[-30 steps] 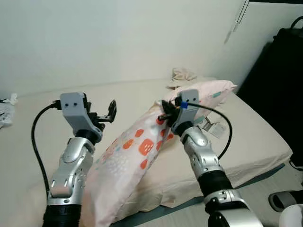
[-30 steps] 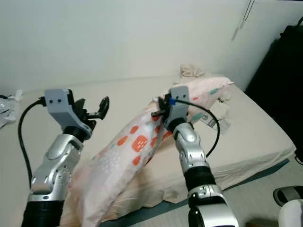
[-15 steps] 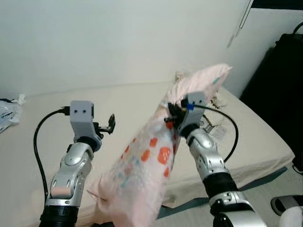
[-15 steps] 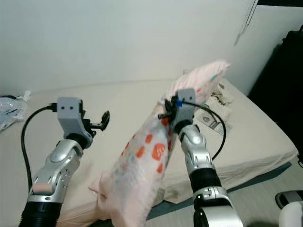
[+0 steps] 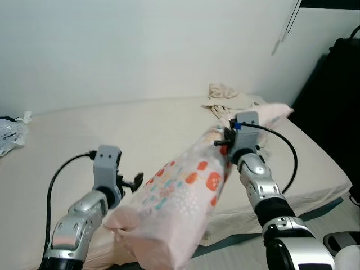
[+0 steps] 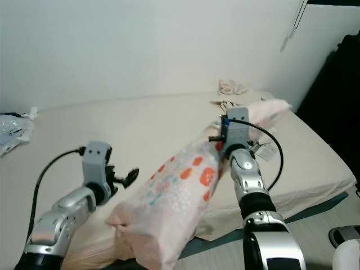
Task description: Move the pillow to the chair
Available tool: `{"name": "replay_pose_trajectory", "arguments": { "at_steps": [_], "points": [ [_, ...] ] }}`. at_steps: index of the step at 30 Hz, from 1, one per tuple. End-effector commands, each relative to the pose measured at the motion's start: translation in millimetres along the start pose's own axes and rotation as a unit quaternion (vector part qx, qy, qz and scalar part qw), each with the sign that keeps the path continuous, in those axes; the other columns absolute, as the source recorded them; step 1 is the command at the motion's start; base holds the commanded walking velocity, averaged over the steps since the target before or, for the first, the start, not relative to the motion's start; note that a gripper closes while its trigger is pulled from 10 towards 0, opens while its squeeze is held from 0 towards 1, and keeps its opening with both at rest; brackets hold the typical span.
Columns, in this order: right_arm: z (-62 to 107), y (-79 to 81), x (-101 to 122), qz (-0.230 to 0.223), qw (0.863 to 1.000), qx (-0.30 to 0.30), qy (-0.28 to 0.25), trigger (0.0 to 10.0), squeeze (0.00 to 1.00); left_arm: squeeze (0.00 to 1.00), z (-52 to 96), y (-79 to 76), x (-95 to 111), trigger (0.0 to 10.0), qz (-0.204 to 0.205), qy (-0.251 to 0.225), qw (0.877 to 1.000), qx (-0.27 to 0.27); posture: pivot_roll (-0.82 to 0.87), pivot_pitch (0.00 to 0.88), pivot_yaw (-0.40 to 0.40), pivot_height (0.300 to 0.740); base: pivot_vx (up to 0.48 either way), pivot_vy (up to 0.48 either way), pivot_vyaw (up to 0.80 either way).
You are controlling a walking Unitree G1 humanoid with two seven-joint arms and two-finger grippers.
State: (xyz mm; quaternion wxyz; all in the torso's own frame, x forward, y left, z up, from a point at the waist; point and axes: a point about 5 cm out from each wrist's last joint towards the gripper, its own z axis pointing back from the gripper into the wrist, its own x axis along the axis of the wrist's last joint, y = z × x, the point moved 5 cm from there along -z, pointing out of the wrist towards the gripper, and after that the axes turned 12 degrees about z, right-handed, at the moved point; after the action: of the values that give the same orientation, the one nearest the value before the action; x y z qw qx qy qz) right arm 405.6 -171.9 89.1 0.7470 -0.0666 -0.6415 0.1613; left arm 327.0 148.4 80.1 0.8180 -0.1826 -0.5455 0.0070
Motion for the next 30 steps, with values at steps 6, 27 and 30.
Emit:
{"name": "replay_pose_trajectory", "arguments": {
  "at_steps": [6,27,30],
  "points": [
    [26.1,28.2,-79,0.003,0.992,0.034,0.125,10.0,0.00,0.00,6.2,0.0,-14,10.0,0.000,0.034,0.999,-0.004,0.00,0.075,-0.090,0.740,0.000,0.000,0.00],
    [-0.3,-81.1,-22,-0.073,0.976,-0.166,0.124,10.0,0.00,0.00,-1.7,3.7,-2,10.0,-0.050,0.029,0.998,0.008,0.02,0.089,-0.073,0.740,0.000,0.000,0.00],
    [-10.6,-122.7,49,-0.127,0.968,-0.218,0.020,10.0,0.00,0.00,-4.6,3.1,7,10.0,-0.053,0.012,0.998,0.012,0.02,0.088,-0.078,0.740,0.000,0.000,0.00]
  ]
}}
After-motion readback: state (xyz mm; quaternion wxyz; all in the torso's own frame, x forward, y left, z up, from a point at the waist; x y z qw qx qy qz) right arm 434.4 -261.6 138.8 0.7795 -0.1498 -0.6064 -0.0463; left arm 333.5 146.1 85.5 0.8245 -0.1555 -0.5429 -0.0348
